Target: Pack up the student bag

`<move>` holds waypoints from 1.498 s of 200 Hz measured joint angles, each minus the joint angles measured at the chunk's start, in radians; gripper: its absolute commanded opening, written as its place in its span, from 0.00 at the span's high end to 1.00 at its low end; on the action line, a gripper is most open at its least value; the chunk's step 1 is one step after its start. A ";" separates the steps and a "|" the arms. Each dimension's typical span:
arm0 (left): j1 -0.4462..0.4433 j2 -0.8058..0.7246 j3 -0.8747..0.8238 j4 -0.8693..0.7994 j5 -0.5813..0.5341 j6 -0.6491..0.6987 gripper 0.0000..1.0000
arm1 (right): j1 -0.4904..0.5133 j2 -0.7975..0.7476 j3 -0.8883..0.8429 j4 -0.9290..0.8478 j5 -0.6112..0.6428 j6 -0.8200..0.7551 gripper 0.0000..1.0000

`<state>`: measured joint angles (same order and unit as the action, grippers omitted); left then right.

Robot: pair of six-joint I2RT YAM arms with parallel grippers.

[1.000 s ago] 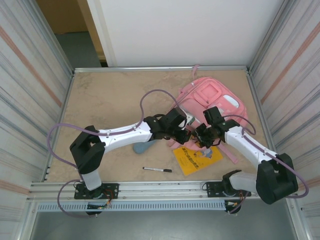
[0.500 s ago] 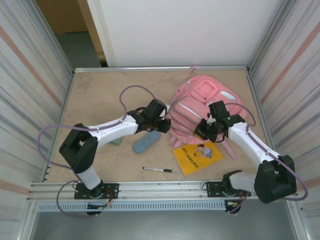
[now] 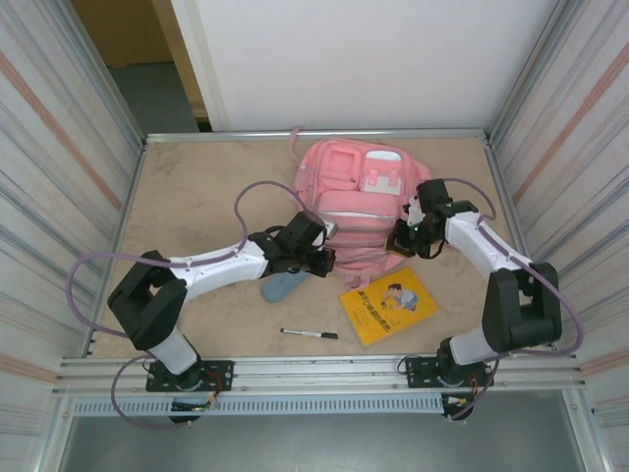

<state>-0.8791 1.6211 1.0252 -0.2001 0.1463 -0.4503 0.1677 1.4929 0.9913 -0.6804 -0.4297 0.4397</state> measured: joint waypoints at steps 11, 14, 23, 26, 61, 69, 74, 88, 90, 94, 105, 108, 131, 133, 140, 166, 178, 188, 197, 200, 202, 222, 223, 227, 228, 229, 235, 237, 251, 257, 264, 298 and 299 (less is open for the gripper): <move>-0.014 0.000 0.000 0.008 -0.002 -0.008 1.00 | -0.013 0.024 0.000 0.022 0.014 -0.005 0.68; -0.016 0.000 0.000 0.011 -0.002 -0.010 1.00 | -0.015 0.027 0.000 0.028 0.019 0.000 0.67; -0.024 0.000 0.000 0.019 -0.002 -0.019 1.00 | -0.023 0.029 0.000 0.044 0.032 0.000 0.61; -0.026 0.000 0.000 0.021 -0.002 -0.021 1.00 | -0.024 0.028 0.000 0.051 0.036 -0.003 0.60; -0.038 0.006 0.002 0.041 -0.006 -0.037 1.00 | -0.023 -0.096 -0.056 0.066 0.142 0.132 0.48; -0.039 0.008 0.005 0.040 -0.006 -0.038 1.00 | -0.024 -0.152 -0.088 0.055 0.147 0.195 0.47; -0.040 0.011 0.009 0.041 -0.008 -0.039 1.00 | -0.024 -0.184 -0.110 0.052 0.145 0.234 0.47; -0.041 0.016 0.019 0.042 -0.010 -0.041 1.00 | -0.009 -0.270 -0.174 0.042 0.133 0.369 0.45; -0.042 0.018 0.021 0.042 -0.011 -0.041 1.00 | -0.005 -0.277 -0.180 0.043 0.134 0.381 0.45; -0.044 0.019 0.023 0.042 -0.012 -0.041 1.00 | 0.007 -0.295 -0.197 0.040 0.130 0.416 0.45; -0.049 0.028 0.034 0.041 -0.012 -0.041 1.00 | 0.058 -0.320 -0.218 0.025 0.127 0.518 0.46; -0.051 0.031 0.038 0.042 -0.012 -0.041 1.00 | 0.074 -0.322 -0.219 0.021 0.124 0.542 0.46; -0.068 0.058 0.069 0.042 -0.009 -0.041 1.00 | 0.186 -0.297 -0.215 0.037 0.105 0.697 0.46; -0.069 0.059 0.070 0.042 -0.009 -0.041 1.00 | 0.193 -0.292 -0.214 0.039 0.103 0.709 0.46; -0.076 0.063 0.076 0.041 -0.009 -0.040 1.00 | 0.216 -0.269 -0.208 0.051 0.091 0.742 0.46; -0.099 0.067 0.091 0.042 -0.012 -0.040 1.00 | 0.261 -0.152 -0.160 0.089 0.071 0.819 0.47; -0.107 0.067 0.091 0.042 -0.013 -0.041 1.00 | 0.265 -0.099 -0.135 0.106 0.066 0.835 0.51; -0.111 0.067 0.091 0.043 -0.013 -0.041 1.00 | 0.265 -0.054 -0.117 0.122 0.064 0.839 0.54; -0.112 0.067 0.090 0.045 -0.013 -0.041 1.00 | 0.264 -0.015 -0.104 0.131 0.058 0.839 0.58; -0.112 0.067 0.089 0.045 -0.013 -0.041 1.00 | 0.264 -0.004 -0.101 0.134 0.057 0.840 0.62; -0.112 0.067 0.089 0.046 -0.013 -0.041 1.00 | 0.264 0.004 -0.098 0.137 0.055 0.838 0.65; -0.112 0.067 0.063 0.068 -0.013 -0.042 1.00 | 0.264 0.063 -0.093 0.164 0.027 0.839 0.78; -0.112 0.067 0.061 0.069 -0.013 -0.042 1.00 | 0.264 0.064 -0.093 0.165 0.025 0.838 0.78; -0.112 0.067 0.053 0.074 -0.013 -0.042 1.00 | 0.264 0.069 -0.093 0.169 0.020 0.842 0.80; -0.112 0.067 0.051 0.074 -0.013 -0.042 1.00 | 0.264 0.071 -0.093 0.169 0.018 0.841 0.80; -0.112 0.067 0.050 0.075 -0.013 -0.042 1.00 | 0.264 0.072 -0.093 0.171 0.016 0.841 0.80; -0.112 0.067 0.039 0.077 -0.013 -0.042 1.00 | 0.266 0.076 -0.096 0.178 0.009 0.841 0.82; -0.112 0.067 0.036 0.078 -0.013 -0.041 1.00 | 0.267 0.076 -0.097 0.180 0.007 0.840 0.82; -0.111 0.067 0.022 0.080 -0.013 -0.041 1.00 | 0.282 0.076 -0.103 0.195 0.006 0.843 0.85; -0.111 0.066 0.016 0.084 -0.013 -0.041 0.96 | 0.289 0.076 -0.106 0.203 0.006 0.843 0.86; -0.111 0.064 0.005 0.093 -0.014 -0.042 0.92 | 0.298 0.076 -0.109 0.210 0.006 0.843 0.86; -0.116 0.062 -0.020 0.087 0.003 -0.041 0.75 | 0.341 0.076 -0.112 0.255 0.007 0.856 0.88; -0.116 0.062 -0.020 0.087 0.003 -0.042 0.75 | 0.343 0.076 -0.112 0.256 0.006 0.858 0.88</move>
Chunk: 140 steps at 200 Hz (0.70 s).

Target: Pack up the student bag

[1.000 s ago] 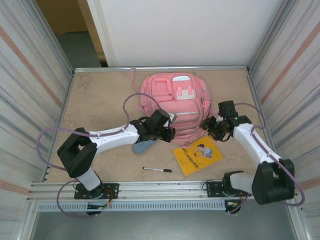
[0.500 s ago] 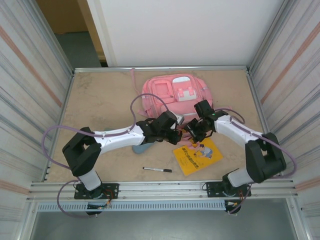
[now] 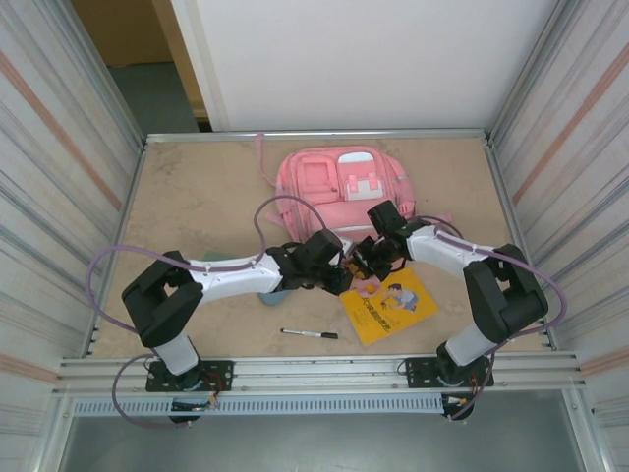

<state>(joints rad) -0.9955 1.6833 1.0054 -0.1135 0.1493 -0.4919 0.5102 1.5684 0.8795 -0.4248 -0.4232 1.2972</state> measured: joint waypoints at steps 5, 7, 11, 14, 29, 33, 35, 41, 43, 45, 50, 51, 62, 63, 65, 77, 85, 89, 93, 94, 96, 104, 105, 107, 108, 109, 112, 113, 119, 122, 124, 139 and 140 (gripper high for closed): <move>0.000 0.000 0.000 0.000 0.002 0.002 0.74 | 0.006 0.000 0.000 0.006 0.000 0.004 0.88; 0.000 0.000 0.000 0.000 0.003 0.002 0.73 | 0.008 0.000 0.000 0.008 0.000 0.005 0.88; 0.000 0.000 0.000 -0.001 0.006 0.005 0.73 | 0.011 0.000 0.000 0.011 0.000 0.006 0.88; 0.000 0.000 0.000 -0.001 0.007 0.005 0.72 | 0.014 0.000 0.000 0.014 0.000 0.009 0.88; 0.000 0.001 0.003 -0.009 0.009 0.009 0.71 | 0.017 0.000 0.000 0.023 -0.003 0.013 0.88; 0.000 0.002 0.006 -0.013 0.009 0.009 0.71 | 0.017 0.000 0.000 0.024 -0.004 0.013 0.88; 0.000 0.002 0.008 -0.015 0.009 0.009 0.71 | 0.017 0.000 0.000 0.025 -0.004 0.013 0.88; 0.000 0.005 0.012 -0.018 0.008 0.009 0.70 | 0.018 0.000 0.000 0.027 -0.004 0.017 0.88; 0.000 0.006 0.013 -0.019 0.008 0.009 0.70 | 0.018 0.000 0.000 0.028 -0.004 0.017 0.88; 0.000 0.006 0.014 -0.020 0.007 0.009 0.70 | 0.018 0.000 0.000 0.029 -0.005 0.018 0.88; 0.000 0.008 0.015 -0.020 0.006 0.008 0.70 | 0.019 0.000 0.000 0.031 -0.005 0.020 0.88; 0.000 0.008 0.015 -0.020 0.005 0.008 0.69 | 0.019 0.000 0.000 0.032 -0.005 0.020 0.88; 0.000 0.010 0.014 -0.021 -0.002 0.005 0.65 | 0.019 0.000 0.000 0.035 -0.007 0.022 0.88; 0.000 0.009 0.014 -0.021 -0.005 0.005 0.65 | 0.019 0.000 0.000 0.035 -0.008 0.023 0.88; 0.000 0.009 0.014 -0.021 -0.006 0.005 0.64 | 0.019 0.000 0.000 0.035 -0.009 0.023 0.88; -0.003 0.009 0.015 -0.027 -0.029 -0.006 0.64 | 0.019 0.000 0.000 0.039 -0.013 0.024 0.88; -0.011 0.009 0.015 -0.035 -0.053 -0.010 0.64 | 0.020 0.000 0.000 0.042 -0.016 0.027 0.88; -0.014 0.009 0.016 -0.039 -0.066 -0.010 0.64 | 0.020 0.000 -0.001 0.044 -0.016 0.027 0.88; -0.020 0.009 0.016 -0.042 -0.082 -0.011 0.64 | 0.021 0.000 -0.001 0.044 -0.017 0.028 0.88; -0.021 0.009 0.016 -0.042 -0.084 -0.011 0.64 | 0.021 0.000 -0.001 0.044 -0.017 0.028 0.88; -0.023 0.009 0.016 -0.042 -0.093 -0.012 0.64 | 0.021 0.000 -0.001 0.044 -0.017 0.028 0.88; -0.036 0.009 0.019 -0.046 -0.125 -0.016 0.64 | 0.021 0.000 -0.001 0.045 -0.019 0.028 0.88; -0.037 0.009 0.019 -0.047 -0.128 -0.017 0.64 | 0.021 0.000 -0.001 0.044 -0.019 0.028 0.88; -0.040 0.009 0.020 -0.047 -0.136 -0.019 0.64 | 0.021 0.000 -0.001 0.044 -0.019 0.028 0.88; -0.042 0.010 0.020 -0.048 -0.141 -0.019 0.64 | 0.021 0.000 -0.001 0.045 -0.019 0.028 0.88; -0.043 0.009 0.021 -0.048 -0.143 -0.019 0.64 | 0.021 0.000 -0.001 0.045 -0.020 0.029 0.88; -0.049 0.010 0.022 -0.050 -0.156 -0.023 0.64 | 0.021 0.000 -0.001 0.045 -0.020 0.029 0.88; -0.050 0.010 0.022 -0.050 -0.158 -0.022 0.64 | 0.021 0.000 -0.001 0.045 -0.020 0.029 0.88; -0.058 0.011 0.025 -0.054 -0.180 -0.028 0.64 | 0.021 0.000 -0.001 0.045 -0.020 0.030 0.88; -0.061 0.011 0.026 -0.056 -0.190 -0.029 0.64 | 0.021 0.000 -0.001 0.045 -0.020 0.030 0.88; -0.063 0.012 0.027 -0.057 -0.197 -0.032 0.64 | 0.021 0.000 -0.001 0.045 -0.020 0.030 0.88; -0.080 0.013 0.028 -0.062 -0.248 -0.047 0.64 | 0.021 0.000 -0.001 0.047 -0.020 0.031 0.88; -0.080 0.013 0.027 -0.063 -0.250 -0.048 0.64 | 0.021 0.000 -0.001 0.047 -0.020 0.031 0.88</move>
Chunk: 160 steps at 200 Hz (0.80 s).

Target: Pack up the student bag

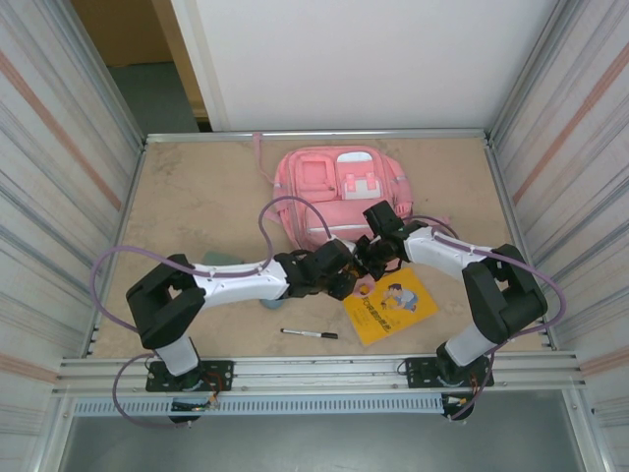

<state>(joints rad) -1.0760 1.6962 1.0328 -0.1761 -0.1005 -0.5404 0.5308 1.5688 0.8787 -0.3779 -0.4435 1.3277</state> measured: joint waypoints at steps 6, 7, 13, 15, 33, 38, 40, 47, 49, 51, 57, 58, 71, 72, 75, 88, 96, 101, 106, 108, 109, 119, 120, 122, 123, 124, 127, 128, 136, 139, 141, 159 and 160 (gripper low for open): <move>-0.005 0.000 0.000 -0.001 -0.018 -0.008 0.64 | 0.000 0.000 0.000 0.000 -0.001 0.000 0.88; -0.005 0.000 0.000 0.000 -0.021 -0.009 0.64 | 0.000 0.000 0.000 0.000 -0.001 0.000 0.88; -0.006 0.000 -0.002 0.001 -0.034 -0.017 0.64 | 0.000 0.000 0.000 0.001 -0.003 0.000 0.88; -0.007 0.000 -0.002 0.001 -0.037 -0.019 0.64 | 0.000 0.000 0.000 0.002 -0.003 0.000 0.88; -0.010 0.000 -0.006 0.001 -0.065 -0.039 0.64 | 0.000 0.000 0.000 0.005 -0.006 0.000 0.88; -0.012 0.000 -0.007 0.001 -0.073 -0.043 0.65 | 0.000 0.000 0.000 0.006 -0.006 0.000 0.88; -0.013 0.000 -0.008 0.002 -0.078 -0.046 0.64 | 0.000 0.000 0.000 0.007 -0.007 0.000 0.88; -0.014 0.000 -0.011 0.002 -0.089 -0.053 0.64 | 0.000 0.000 0.000 0.007 -0.007 0.000 0.88; -0.015 0.000 -0.011 0.002 -0.091 -0.053 0.64 | 0.000 0.000 0.000 0.008 -0.007 0.000 0.88; -0.016 0.000 -0.012 0.003 -0.094 -0.055 0.64 | 0.000 0.000 0.000 0.008 -0.006 0.000 0.88; -0.019 -0.002 -0.014 0.003 -0.105 -0.061 0.64 | 0.000 0.000 0.000 0.008 -0.007 0.000 0.88; -0.019 -0.002 -0.014 0.002 -0.105 -0.061 0.64 | 0.000 0.000 0.000 0.008 -0.008 0.000 0.88; -0.023 -0.006 -0.019 -0.010 -0.114 -0.068 0.64 | 0.000 0.000 0.000 0.012 -0.014 0.000 0.88; -0.024 -0.006 -0.020 -0.011 -0.114 -0.069 0.64 | 0.000 0.000 0.000 0.012 -0.014 0.000 0.88; -0.024 -0.008 -0.021 -0.014 -0.116 -0.070 0.64 | 0.000 0.000 -0.001 0.014 -0.016 0.000 0.88; -0.027 -0.020 -0.027 -0.030 -0.127 -0.079 0.64 | 0.000 0.000 -0.006 0.024 -0.024 0.000 0.88; -0.029 -0.032 -0.035 -0.036 -0.132 -0.085 0.64 | 0.000 0.000 -0.006 0.029 -0.027 0.000 0.88; -0.031 -0.044 -0.044 -0.037 -0.133 -0.090 0.60 | 0.000 0.000 -0.006 0.029 -0.029 0.000 0.88; -0.032 -0.054 -0.051 -0.038 -0.134 -0.090 0.59 | 0.000 0.000 -0.006 0.031 -0.030 0.000 0.88; -0.032 -0.059 -0.054 -0.038 -0.134 -0.093 0.58 | 0.000 0.000 -0.006 0.032 -0.030 0.000 0.88; -0.032 -0.060 -0.055 -0.038 -0.135 -0.094 0.57 | 0.000 0.000 -0.006 0.033 -0.030 0.000 0.88; -0.032 -0.079 -0.066 -0.040 -0.138 -0.101 0.53 | 0.000 0.000 -0.007 0.036 -0.033 0.000 0.88; -0.032 -0.081 -0.068 -0.041 -0.138 -0.100 0.53 | 0.000 0.000 -0.007 0.036 -0.033 0.000 0.88; -0.032 -0.084 -0.069 -0.041 -0.139 -0.104 0.53 | 0.000 0.000 -0.007 0.037 -0.033 0.000 0.88; -0.032 -0.085 -0.069 -0.041 -0.139 -0.105 0.53 | 0.000 0.000 -0.007 0.037 -0.033 0.000 0.88; -0.032 -0.086 -0.070 -0.041 -0.140 -0.107 0.53 | 0.000 0.000 -0.007 0.037 -0.033 0.000 0.88; -0.032 -0.090 -0.072 -0.041 -0.141 -0.107 0.51 | 0.000 0.000 -0.007 0.038 -0.033 0.000 0.88; -0.032 -0.091 -0.072 -0.041 -0.141 -0.107 0.51 | 0.000 0.000 -0.007 0.038 -0.033 0.000 0.88; -0.032 -0.100 -0.077 -0.039 -0.143 -0.111 0.49 | 0.000 0.000 -0.008 0.039 -0.033 0.000 0.88; -0.032 -0.102 -0.078 -0.037 -0.144 -0.111 0.49 | 0.000 0.000 -0.008 0.039 -0.034 0.000 0.88; -0.032 -0.104 -0.080 -0.036 -0.144 -0.110 0.49 | 0.000 0.000 -0.008 0.039 -0.034 0.000 0.88; -0.027 -0.102 -0.085 -0.019 -0.121 -0.107 0.49 | 0.000 -0.001 -0.008 0.039 -0.036 0.000 0.88; -0.027 -0.101 -0.085 -0.018 -0.120 -0.107 0.50 | 0.000 -0.001 -0.008 0.039 -0.036 0.000 0.88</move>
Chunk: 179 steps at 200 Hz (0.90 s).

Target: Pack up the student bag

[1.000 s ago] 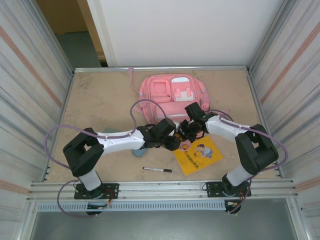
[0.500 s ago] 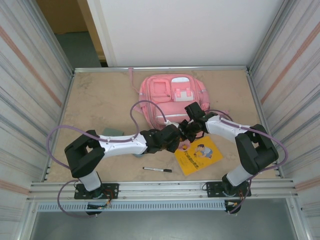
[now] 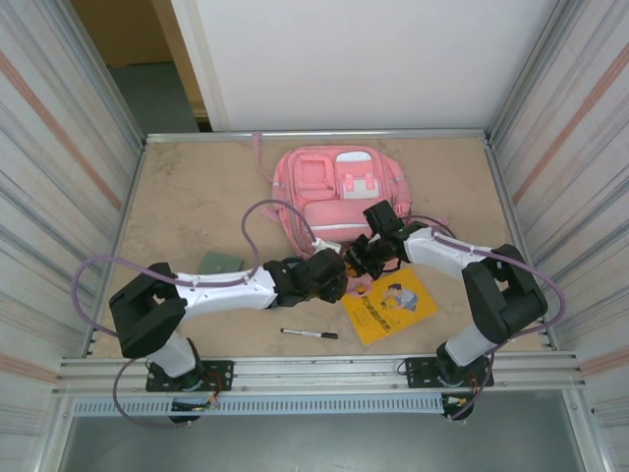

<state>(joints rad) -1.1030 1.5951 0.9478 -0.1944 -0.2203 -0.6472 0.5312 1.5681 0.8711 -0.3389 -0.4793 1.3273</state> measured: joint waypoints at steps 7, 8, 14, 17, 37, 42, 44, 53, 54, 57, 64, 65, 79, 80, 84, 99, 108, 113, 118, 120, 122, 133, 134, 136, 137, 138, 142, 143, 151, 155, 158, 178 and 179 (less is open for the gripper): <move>0.005 0.006 0.000 0.011 0.018 0.000 0.50 | 0.000 -0.001 0.000 0.000 0.000 0.000 0.88; 0.006 0.007 0.000 0.012 0.020 0.000 0.50 | 0.000 -0.001 0.000 0.000 0.000 0.000 0.88; 0.012 0.014 0.000 0.024 0.036 0.000 0.51 | 0.000 -0.003 -0.001 0.001 0.000 0.000 0.88; 0.015 0.018 -0.001 0.030 0.043 0.000 0.51 | 0.000 -0.004 -0.002 0.002 0.000 0.000 0.88; 0.042 0.066 -0.006 0.078 0.082 -0.002 0.55 | 0.000 -0.011 -0.003 0.003 -0.001 0.000 0.89; 0.050 0.083 -0.006 0.086 0.093 -0.005 0.59 | 0.001 -0.013 -0.003 0.003 -0.001 0.000 0.89; 0.053 0.090 -0.006 0.089 0.099 -0.002 0.60 | 0.002 -0.013 -0.004 0.003 -0.001 0.000 0.89; 0.064 0.116 -0.006 0.098 0.122 -0.003 0.65 | 0.002 -0.017 -0.006 0.004 0.000 0.000 0.89; 0.066 0.120 -0.006 0.100 0.126 -0.005 0.65 | 0.003 -0.017 -0.006 0.004 0.000 0.000 0.89; 0.069 0.128 -0.006 0.102 0.133 0.002 0.67 | 0.003 -0.018 -0.008 0.005 0.000 0.000 0.89; 0.074 0.142 -0.006 0.110 0.148 0.003 0.69 | 0.004 -0.022 -0.012 0.009 0.001 0.000 0.89; 0.074 0.143 -0.006 0.111 0.150 0.003 0.69 | 0.004 -0.023 -0.013 0.009 0.002 0.000 0.89; 0.077 0.156 -0.006 0.122 0.169 0.005 0.76 | 0.004 -0.031 -0.016 0.010 0.004 -0.003 0.89; 0.077 0.157 -0.006 0.123 0.169 0.004 0.76 | 0.004 -0.031 -0.016 0.010 0.005 -0.003 0.89; 0.077 0.157 -0.006 0.124 0.172 0.008 0.78 | 0.004 -0.034 -0.017 0.009 0.006 -0.003 0.89; 0.081 0.157 -0.006 0.126 0.188 0.013 0.84 | 0.004 -0.045 -0.021 0.008 0.010 -0.003 0.89; 0.082 0.157 -0.006 0.129 0.199 0.014 0.86 | 0.004 -0.050 -0.024 0.008 0.011 -0.003 0.89; 0.082 0.157 -0.006 0.132 0.203 0.016 0.87 | 0.004 -0.051 -0.024 0.008 0.011 -0.004 0.90; 0.082 0.157 -0.006 0.134 0.206 0.018 0.88 | 0.004 -0.051 -0.024 0.007 0.011 -0.007 0.90; 0.082 0.157 -0.006 0.136 0.206 0.018 0.88 | 0.004 -0.051 -0.024 0.007 0.011 -0.008 0.90; 0.082 0.157 -0.006 0.137 0.208 0.019 0.88 | 0.004 -0.051 -0.024 0.007 0.011 -0.010 0.90; 0.083 0.157 -0.006 0.140 0.214 0.023 0.91 | 0.004 -0.051 -0.024 0.005 0.011 -0.018 0.90; 0.083 0.157 -0.006 0.140 0.215 0.024 0.92 | 0.004 -0.051 -0.024 0.005 0.011 -0.019 0.90; 0.083 0.156 -0.006 0.140 0.217 0.026 0.95 | 0.004 -0.051 -0.024 0.005 0.011 -0.020 0.90; 0.083 0.156 -0.007 0.140 0.217 0.026 0.96 | 0.004 -0.051 -0.024 0.004 0.012 -0.021 0.90; 0.083 0.156 -0.007 0.140 0.218 0.027 0.98 | 0.004 -0.051 -0.024 0.004 0.011 -0.022 0.90; 0.085 0.154 -0.007 0.140 0.222 0.031 1.00 | 0.004 -0.051 -0.024 0.003 0.011 -0.025 0.90; 0.086 0.153 -0.008 0.140 0.222 0.033 1.00 | 0.004 -0.051 -0.024 0.003 0.011 -0.026 0.90; 0.088 0.148 -0.010 0.140 0.225 0.045 1.00 | 0.004 -0.051 -0.024 0.003 0.011 -0.029 0.90; 0.089 0.143 -0.011 0.140 0.229 0.051 1.00 | 0.004 -0.051 -0.024 0.003 0.011 -0.031 0.90; 0.090 0.140 -0.013 0.140 0.229 0.053 1.00 | 0.004 -0.051 -0.024 0.003 0.010 -0.034 0.90; 0.102 0.103 -0.041 0.149 0.248 0.089 1.00 | -0.002 -0.048 -0.013 -0.009 0.002 -0.058 0.90; 0.103 0.102 -0.042 0.150 0.248 0.090 1.00 | -0.003 -0.048 -0.012 -0.009 0.002 -0.059 0.90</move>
<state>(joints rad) -1.0004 1.6970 0.9058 -0.0444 0.0277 -0.5571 0.5285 1.5200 0.8589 -0.3481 -0.4778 1.2686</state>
